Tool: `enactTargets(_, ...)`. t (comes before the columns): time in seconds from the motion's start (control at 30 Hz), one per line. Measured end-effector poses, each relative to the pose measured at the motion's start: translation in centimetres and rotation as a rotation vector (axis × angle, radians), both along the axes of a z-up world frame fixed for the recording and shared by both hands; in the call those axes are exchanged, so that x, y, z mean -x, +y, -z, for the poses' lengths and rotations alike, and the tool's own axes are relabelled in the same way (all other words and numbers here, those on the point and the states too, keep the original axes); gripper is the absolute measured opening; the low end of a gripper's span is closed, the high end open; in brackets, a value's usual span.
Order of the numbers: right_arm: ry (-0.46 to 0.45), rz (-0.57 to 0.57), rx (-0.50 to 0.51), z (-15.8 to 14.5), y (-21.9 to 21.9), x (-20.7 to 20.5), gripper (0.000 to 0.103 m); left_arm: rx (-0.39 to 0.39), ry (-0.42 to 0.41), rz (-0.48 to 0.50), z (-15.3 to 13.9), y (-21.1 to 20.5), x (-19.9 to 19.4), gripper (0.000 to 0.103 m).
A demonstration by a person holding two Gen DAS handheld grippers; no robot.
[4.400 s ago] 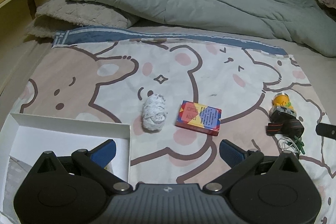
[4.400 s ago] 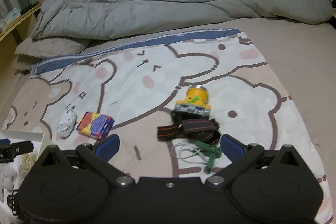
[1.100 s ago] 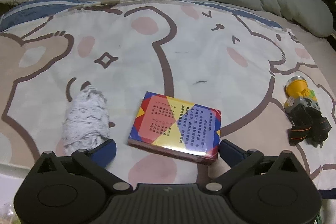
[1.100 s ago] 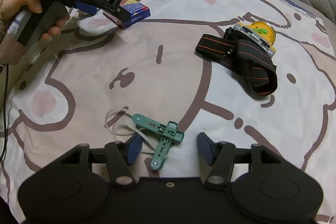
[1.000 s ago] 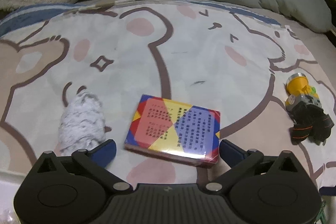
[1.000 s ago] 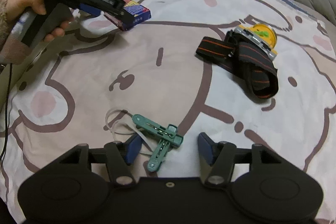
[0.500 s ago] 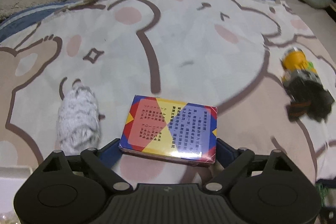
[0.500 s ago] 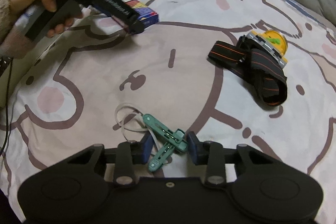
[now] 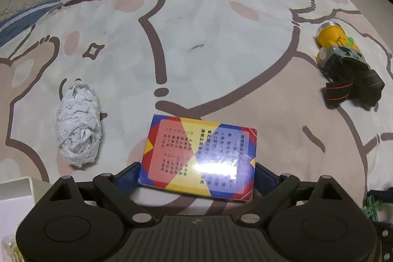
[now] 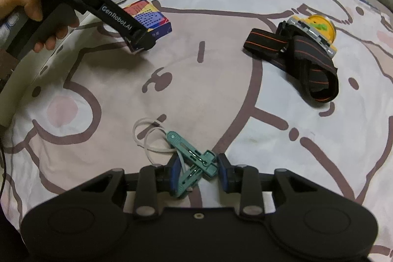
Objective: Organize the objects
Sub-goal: 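Grasp the colourful card box with the left tool, then carry the card box with the left tool while the right tool carries the clothespin to the box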
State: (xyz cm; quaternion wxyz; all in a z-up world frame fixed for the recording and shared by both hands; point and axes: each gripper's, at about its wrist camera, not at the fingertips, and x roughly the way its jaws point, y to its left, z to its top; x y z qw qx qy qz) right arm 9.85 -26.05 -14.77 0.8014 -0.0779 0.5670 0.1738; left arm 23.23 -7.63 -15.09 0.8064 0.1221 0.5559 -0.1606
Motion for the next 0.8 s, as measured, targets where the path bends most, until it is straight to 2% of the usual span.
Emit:
enactTargets(0.27,-0.006,0.043,-0.011,-0.6,0.0,0.0,0.031,0.011,-0.027,-0.022,-1.1,0.0,0.5,0.091)
enactTargets(0.8,-0.239,0.202,-0.062,-7.7,-0.8,-1.0,0.031,0.115,-0.197,-0.077,-8.9,2.7,4.5,0.091)
